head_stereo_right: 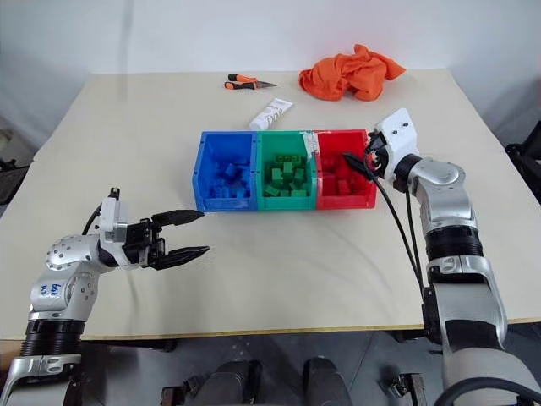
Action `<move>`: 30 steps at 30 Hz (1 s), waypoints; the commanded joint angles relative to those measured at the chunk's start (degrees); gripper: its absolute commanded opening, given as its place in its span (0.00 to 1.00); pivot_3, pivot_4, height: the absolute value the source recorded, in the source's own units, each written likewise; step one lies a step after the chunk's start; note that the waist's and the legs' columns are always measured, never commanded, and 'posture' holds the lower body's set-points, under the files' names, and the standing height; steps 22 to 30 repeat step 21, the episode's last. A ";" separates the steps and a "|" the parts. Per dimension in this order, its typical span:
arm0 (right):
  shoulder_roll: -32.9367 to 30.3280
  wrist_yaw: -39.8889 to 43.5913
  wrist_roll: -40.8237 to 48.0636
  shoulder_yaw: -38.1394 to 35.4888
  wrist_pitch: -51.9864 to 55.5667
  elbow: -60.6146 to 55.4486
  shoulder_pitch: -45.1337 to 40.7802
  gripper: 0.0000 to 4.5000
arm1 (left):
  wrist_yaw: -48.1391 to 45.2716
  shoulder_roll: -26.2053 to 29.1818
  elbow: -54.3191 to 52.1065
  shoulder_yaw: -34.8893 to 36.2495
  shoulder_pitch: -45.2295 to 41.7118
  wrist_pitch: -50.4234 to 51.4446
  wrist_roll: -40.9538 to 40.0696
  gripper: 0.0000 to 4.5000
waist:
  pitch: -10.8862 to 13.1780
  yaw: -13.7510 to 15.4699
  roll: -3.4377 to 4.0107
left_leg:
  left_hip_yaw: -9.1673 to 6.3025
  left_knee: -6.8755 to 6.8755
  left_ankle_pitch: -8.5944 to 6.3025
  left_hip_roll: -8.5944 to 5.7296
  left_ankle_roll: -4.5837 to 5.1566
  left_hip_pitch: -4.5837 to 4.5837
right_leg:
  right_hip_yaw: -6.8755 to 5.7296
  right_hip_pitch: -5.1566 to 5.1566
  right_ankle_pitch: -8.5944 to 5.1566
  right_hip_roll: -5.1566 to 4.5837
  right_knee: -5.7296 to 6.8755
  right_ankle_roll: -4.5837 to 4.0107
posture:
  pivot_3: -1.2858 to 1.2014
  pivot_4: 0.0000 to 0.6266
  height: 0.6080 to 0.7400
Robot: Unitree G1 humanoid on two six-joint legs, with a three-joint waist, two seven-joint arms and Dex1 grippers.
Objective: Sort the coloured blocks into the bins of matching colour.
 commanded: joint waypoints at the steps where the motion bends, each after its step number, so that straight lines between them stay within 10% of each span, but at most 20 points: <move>1: -3.06 6.85 2.67 -0.89 -0.92 -10.11 2.84 0.99 | 3.45 2.50 -4.06 0.40 1.38 5.02 0.00 0.83 | 0.00 -0.01 0.00 | -0.01 -0.01 0.00 0.00 0.00 0.00 | 0.01 -0.01 0.00 0.00 0.04 0.00 | 0.52 0.24 1.00; 8: -16.76 26.83 17.92 -7.85 10.70 -38.53 26.72 0.99 | 3.30 3.17 -5.45 3.55 2.75 3.27 -1.97 0.83 | 0.00 2.13 0.00 | -0.21 0.09 -0.01 -0.03 0.01 -0.12 | -0.03 0.09 0.00 -0.03 -0.13 0.00 | 0.52 0.24 1.00; 14: -24.73 32.46 20.47 -15.29 11.64 -40.00 39.47 0.99 | 0.94 5.25 -0.71 5.34 2.69 0.88 -0.85 0.83 | -0.01 1.80 0.01 | -0.07 0.12 -0.03 -0.03 0.04 0.01 | 0.08 0.26 0.00 -0.02 -0.50 0.00 | 0.52 0.24 1.00; 30: -25.03 32.19 19.86 -15.43 9.29 -38.04 38.33 0.99 | -0.86 7.06 3.10 5.65 0.68 -0.81 -0.61 0.83 | 0.00 1.66 0.01 | -0.03 0.07 -0.03 -0.01 0.03 0.08 | 0.09 0.24 -0.01 -0.01 -0.44 -0.02 | 0.52 0.24 1.00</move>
